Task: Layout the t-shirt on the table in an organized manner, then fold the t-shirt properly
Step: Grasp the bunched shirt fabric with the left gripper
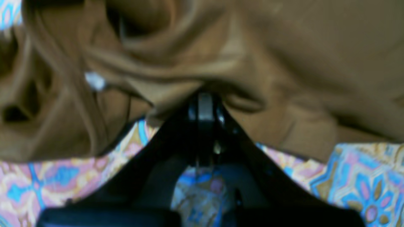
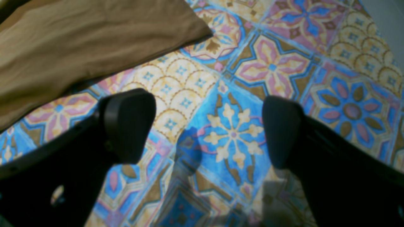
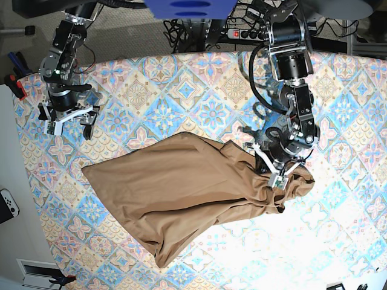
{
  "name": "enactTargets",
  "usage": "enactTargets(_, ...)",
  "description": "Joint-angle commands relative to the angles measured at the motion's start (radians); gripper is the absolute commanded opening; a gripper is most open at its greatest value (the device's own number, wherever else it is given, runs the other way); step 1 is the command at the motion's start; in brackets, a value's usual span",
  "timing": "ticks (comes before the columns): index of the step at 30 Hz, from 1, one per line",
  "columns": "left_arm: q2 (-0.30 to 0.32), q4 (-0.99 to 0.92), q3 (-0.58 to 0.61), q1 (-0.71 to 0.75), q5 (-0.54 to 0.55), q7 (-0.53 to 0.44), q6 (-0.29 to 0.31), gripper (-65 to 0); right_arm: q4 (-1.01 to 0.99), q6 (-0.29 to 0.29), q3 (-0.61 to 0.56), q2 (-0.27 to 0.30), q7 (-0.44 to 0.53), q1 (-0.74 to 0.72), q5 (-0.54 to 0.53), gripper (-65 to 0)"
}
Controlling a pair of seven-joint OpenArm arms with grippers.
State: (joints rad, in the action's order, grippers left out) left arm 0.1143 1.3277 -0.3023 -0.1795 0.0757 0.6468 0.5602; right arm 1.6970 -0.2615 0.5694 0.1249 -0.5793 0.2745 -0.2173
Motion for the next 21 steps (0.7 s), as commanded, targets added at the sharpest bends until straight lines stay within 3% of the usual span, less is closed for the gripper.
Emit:
enactTargets(1, 0.009, 0.046, -0.005, -0.022, 0.020, -0.023, 0.001, -65.0, 0.016, 0.000, 0.005, 0.012, 0.028, -0.008, -0.012, -11.0)
enactTargets(8, -0.001, 0.378, -0.054, 0.070, 0.025, 0.143, 0.007, -65.0, 0.016, 0.000, 0.005, 0.012, 0.028, -0.008, -0.012, -11.0)
enactTargets(14, 0.005, 0.364, -0.054, 0.088, 0.011, 0.144, 0.001, -65.0, 0.016, 0.000, -0.022, 0.012, 0.026, -0.008, -0.012, -11.0)
enactTargets(18, 0.006, 0.306, -0.056, 0.082, 0.011, 0.138, 0.001, -39.9, 0.016, 0.000, -0.058, 0.012, 0.028, -0.008, -0.012, -11.0)
enactTargets(21, 0.011, 0.287, -0.048, 0.070, 0.011, 0.132, 0.004, -35.1, 0.016, 0.000, -0.058, 0.012, 0.028, -0.008, -0.012, -11.0)
